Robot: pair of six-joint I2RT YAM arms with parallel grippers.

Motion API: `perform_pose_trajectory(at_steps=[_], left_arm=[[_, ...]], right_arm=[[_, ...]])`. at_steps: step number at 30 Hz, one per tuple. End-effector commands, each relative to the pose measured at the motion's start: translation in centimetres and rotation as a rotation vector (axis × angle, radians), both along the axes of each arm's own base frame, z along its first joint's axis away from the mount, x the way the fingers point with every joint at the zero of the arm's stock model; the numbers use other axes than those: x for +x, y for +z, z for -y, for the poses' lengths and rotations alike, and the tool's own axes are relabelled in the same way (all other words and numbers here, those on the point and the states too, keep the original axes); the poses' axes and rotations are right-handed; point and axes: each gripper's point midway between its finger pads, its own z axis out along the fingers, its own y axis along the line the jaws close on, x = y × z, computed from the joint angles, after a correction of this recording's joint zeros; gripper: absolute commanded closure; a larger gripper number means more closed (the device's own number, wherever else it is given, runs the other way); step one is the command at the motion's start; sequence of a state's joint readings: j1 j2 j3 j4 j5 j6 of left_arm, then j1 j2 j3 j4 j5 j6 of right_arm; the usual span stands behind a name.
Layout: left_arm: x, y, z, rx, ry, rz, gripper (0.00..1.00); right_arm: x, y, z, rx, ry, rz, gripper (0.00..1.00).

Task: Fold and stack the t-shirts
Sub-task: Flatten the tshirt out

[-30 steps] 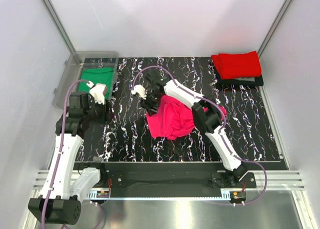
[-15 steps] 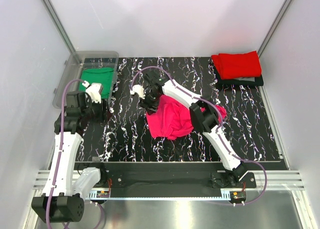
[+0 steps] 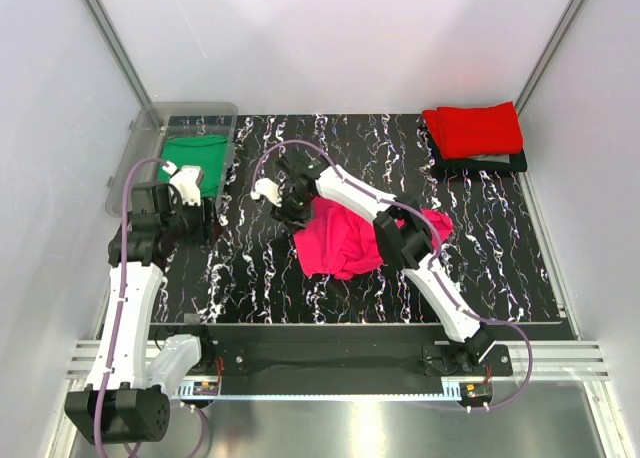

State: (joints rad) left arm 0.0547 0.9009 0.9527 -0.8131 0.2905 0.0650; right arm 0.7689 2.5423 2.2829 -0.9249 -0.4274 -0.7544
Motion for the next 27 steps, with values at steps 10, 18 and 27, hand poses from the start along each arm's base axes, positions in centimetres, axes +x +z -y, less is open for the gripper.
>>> perform_pose_trajectory(at_steps=[10,18,27], left_arm=[[1.2,1.1,0.3,-0.036,-0.003,0.053,0.41],[1.4,1.0,0.4,-0.047,0.002,0.056,0.41],[1.6,1.4,0.3,-0.037,-0.007,0.067,0.4]], right_arm=[[-1.5,-3.6,2.1,-0.141,0.004,-0.012,0.65],[-2.2,-3.8,3.1,-0.161,0.004,-0.022,0.65],[1.4,2.3,3.8,-0.093,-0.134,0.075,1.0]])
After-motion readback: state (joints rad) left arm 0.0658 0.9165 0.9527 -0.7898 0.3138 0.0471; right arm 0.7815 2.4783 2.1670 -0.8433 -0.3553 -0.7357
